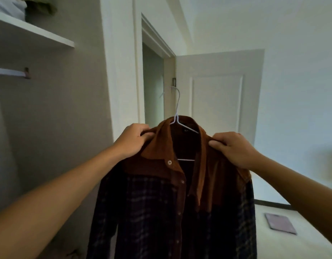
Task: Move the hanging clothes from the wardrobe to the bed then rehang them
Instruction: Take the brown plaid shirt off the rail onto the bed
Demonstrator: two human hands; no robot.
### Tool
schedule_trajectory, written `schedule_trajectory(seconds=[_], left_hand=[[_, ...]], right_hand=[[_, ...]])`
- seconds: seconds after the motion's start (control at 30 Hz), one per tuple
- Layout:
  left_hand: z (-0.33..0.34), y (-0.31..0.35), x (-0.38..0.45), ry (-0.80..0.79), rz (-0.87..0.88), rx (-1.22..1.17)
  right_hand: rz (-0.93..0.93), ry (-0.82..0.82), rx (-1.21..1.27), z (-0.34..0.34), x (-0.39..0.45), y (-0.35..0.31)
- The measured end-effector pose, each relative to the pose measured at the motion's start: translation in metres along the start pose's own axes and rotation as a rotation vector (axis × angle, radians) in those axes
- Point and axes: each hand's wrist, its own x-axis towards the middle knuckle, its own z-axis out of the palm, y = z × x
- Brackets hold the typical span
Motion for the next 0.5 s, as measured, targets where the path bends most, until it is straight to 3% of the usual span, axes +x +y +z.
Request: schedule_trajectory(seconds=[0.5], left_hand=[[0.221, 0.261, 0.030, -0.276, 0.353, -0.254]], right_hand=[[0.400, 0.192, -0.166, -0.201, -0.215, 0.161]])
